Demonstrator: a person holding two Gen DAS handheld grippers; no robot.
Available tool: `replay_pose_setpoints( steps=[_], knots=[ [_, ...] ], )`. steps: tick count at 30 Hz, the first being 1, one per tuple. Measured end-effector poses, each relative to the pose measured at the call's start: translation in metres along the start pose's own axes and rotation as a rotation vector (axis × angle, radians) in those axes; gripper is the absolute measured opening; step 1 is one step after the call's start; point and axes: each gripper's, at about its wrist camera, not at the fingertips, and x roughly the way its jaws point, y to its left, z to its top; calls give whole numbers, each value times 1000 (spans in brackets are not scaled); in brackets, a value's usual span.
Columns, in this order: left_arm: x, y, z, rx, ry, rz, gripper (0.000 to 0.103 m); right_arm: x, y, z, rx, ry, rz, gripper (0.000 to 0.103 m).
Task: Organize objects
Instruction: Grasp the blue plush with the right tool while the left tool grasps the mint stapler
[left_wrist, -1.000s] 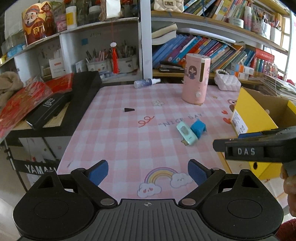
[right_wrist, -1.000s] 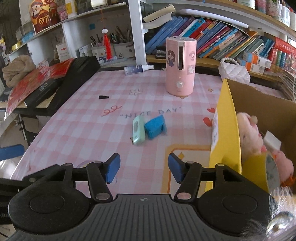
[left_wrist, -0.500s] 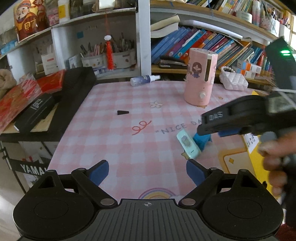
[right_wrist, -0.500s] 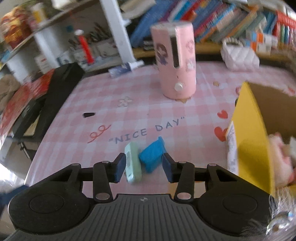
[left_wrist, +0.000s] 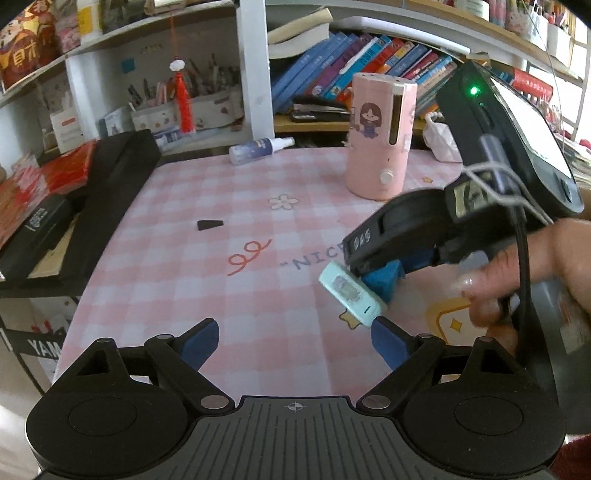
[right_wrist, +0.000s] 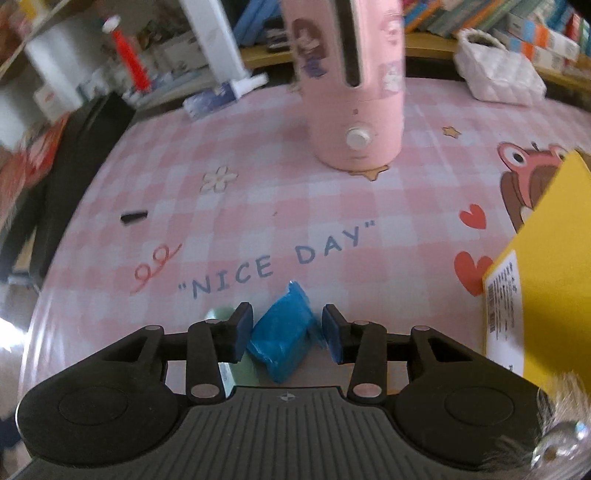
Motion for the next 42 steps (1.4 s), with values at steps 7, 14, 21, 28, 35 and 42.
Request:
replay_pose_setpoints(
  steps=[7, 14, 21, 28, 35, 42],
  knots=[
    [12, -4, 4, 1, 20, -13, 91, 2, 13, -6, -121, 3, -31, 40],
    [20, -9, 8, 4, 27, -55, 81, -29, 3, -1, -57, -147, -1, 33],
    [54, -13, 20, -54, 99, -88, 59, -75, -14, 11, 20, -340, -4, 33],
    [79, -28, 28, -36, 146, -60, 39, -82, -19, 6, 35, -322, 27, 33],
    [79, -25, 31, -63, 111, -47, 39, -87, -20, -2, 33, -318, 22, 33],
    [89, -30, 33, 19, 100, -54, 23, -89, -23, -7, 38, -318, 13, 33]
  ],
)
